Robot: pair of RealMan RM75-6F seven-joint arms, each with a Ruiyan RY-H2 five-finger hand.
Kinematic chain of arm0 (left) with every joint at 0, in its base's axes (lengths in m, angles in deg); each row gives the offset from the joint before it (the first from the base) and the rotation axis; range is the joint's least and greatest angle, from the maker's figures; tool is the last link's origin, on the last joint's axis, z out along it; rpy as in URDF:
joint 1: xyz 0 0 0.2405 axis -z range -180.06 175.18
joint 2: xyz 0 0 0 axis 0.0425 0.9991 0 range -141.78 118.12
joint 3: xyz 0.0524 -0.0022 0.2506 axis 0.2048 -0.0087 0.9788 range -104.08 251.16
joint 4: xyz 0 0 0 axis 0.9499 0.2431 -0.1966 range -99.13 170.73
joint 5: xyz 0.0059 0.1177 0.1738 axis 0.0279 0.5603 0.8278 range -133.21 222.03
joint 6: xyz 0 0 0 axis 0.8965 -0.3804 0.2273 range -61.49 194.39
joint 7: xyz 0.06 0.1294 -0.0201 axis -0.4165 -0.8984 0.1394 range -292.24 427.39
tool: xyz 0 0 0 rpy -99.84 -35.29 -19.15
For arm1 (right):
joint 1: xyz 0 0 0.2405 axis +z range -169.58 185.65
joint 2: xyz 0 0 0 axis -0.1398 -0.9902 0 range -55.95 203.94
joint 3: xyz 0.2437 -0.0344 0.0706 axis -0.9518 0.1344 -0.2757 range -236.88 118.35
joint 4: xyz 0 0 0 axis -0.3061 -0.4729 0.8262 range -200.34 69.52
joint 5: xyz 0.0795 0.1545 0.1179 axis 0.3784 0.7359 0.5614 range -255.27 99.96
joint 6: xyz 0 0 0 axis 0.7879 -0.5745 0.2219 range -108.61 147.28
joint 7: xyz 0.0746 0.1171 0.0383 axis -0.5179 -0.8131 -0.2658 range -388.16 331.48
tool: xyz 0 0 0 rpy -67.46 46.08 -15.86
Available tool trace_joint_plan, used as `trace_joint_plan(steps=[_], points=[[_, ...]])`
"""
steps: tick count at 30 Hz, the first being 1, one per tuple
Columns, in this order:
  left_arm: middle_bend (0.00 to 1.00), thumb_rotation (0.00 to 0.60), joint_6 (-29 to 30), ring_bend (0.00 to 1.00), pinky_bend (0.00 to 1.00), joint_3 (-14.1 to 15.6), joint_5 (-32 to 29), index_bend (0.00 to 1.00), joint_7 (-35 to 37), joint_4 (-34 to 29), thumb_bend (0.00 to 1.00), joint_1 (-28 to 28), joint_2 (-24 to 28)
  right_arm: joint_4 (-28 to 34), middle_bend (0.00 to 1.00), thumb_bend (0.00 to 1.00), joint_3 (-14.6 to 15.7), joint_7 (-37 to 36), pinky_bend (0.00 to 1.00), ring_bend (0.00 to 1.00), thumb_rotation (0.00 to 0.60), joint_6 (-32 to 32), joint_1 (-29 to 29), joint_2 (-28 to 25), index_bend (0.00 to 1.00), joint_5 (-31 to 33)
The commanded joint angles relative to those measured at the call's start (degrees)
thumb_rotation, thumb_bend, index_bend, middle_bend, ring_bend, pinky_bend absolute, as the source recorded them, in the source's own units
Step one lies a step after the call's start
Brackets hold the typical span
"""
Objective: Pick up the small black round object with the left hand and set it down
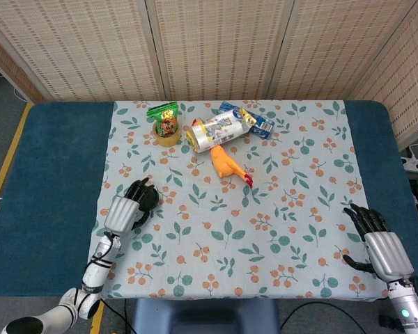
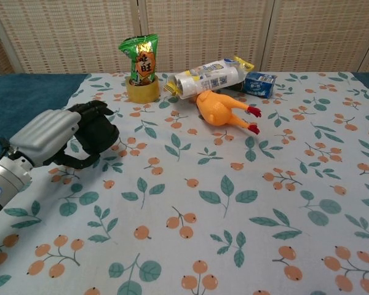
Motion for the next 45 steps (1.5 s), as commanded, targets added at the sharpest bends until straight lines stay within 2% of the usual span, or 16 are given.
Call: trace_joint_plan(steps=[1,4,8,11,14,21,25,28,31,32,35,38,40,45], points=[[0.82,0.6,4.36,0.74,0.9,-4.72,-2.42,0.69,7.06,-7.85,0.75,-1.36,4.71,0.1,0.0,0.09,0.1,0.01,0.0,0.0,0.6,-0.06,0.0,-0.01,0.0,-0.21],[0.82,0.6,1.27,0.74,0.9,-10.69,-8.58,0.69,12.49,-14.31,0.75,-1.38,7.35,0.14,0.0,0.09,0.15,-0.11,0.0,0.0,0.6,-0.41,-0.12,-0.03,0.0,-0.53],[0.82,0.6,-15.66,0.74,0.9,-19.62,-24.4,0.69,29.47,-34.59,0.76,-4.25,16.9,0.12,0.0,0.09,0.28,-0.12,0.0,0.0,0.6,-0.26,-0.07,0.01,0.0,-0.65],[0.82,0.6,-24.7,0.74,0.9,-22.42,-30.46,0.69,34.31,-40.83,0.77,-5.16,23.02,0.06,0.0,0.09,0.28,0.08,0.0,0.0,0.6,-0.13,-0.03,0.1,0.0,-0.54],[0.82,0.6,-28.65,0.74,0.9,-22.75,-31.61,0.69,36.36,-43.21,0.77,-5.55,25.54,0.04,0.0,0.09,0.29,0.4,0.0,0.0,0.6,0.14,0.1,0.28,0.0,-0.42],[0.82,0.6,-26.1,0.74,0.9,-20.16,-27.42,0.69,32.07,-41.96,0.76,-4.82,24.67,0.11,0.0,0.09,0.34,0.57,0.0,0.0,0.6,0.17,0.11,0.39,0.0,-0.38],[0.82,0.6,-24.99,0.74,0.9,-19.9,-25.39,0.69,33.18,-42.91,0.76,-4.92,24.53,0.0,0.0,0.09,0.38,0.53,0.0,0.0,0.6,0.3,0.15,0.41,0.0,-0.33],[0.82,0.6,-22.57,0.74,0.9,-18.3,-20.61,0.69,30.2,-41.32,0.77,-4.35,24.83,-0.08,0.0,0.09,0.35,0.35,0.0,0.0,0.6,0.25,0.13,0.36,0.0,-0.27],[0.82,0.6,-13.37,0.74,0.9,-12.34,-8.67,0.69,15.76,-31.12,0.77,-2.53,21.62,-0.16,0.0,0.09,0.33,0.19,0.0,0.0,0.6,0.12,0.1,0.32,0.0,-0.32],[0.82,0.6,-9.9,0.74,0.9,-9.99,-4.3,0.69,9.7,-25.86,0.78,-1.74,19.73,-0.15,0.0,0.09,0.37,0.19,0.0,0.0,0.6,0.17,0.12,0.32,0.0,-0.36],[0.82,0.6,-5.72,0.74,0.9,-5.07,2.88,0.69,0.7,-15.92,0.77,-0.29,16.33,-0.12,0.0,0.09,0.48,0.28,0.0,0.0,0.6,0.24,0.12,0.31,0.0,-0.46],[0.82,0.6,-3.0,0.74,0.89,-1.97,7.49,0.69,-8.2,-6.94,0.77,1.05,13.79,0.01,0.0,0.09,0.58,0.34,0.0,0.0,0.6,0.17,0.05,0.25,0.0,-0.55],[0.82,0.6,-2.53,0.74,0.89,-0.79,8.64,0.69,-11.98,-3.28,0.76,1.45,12.41,0.09,0.0,0.09,0.62,0.32,0.0,0.0,0.6,0.07,-0.02,0.18,0.0,-0.6],[0.82,0.6,-1.39,0.74,0.89,1.58,10.63,0.69,-17.91,-0.31,0.75,2.02,11.55,0.03,0.0,0.09,0.65,0.48,0.0,0.0,0.6,0.28,0.03,0.23,0.0,-0.44]])
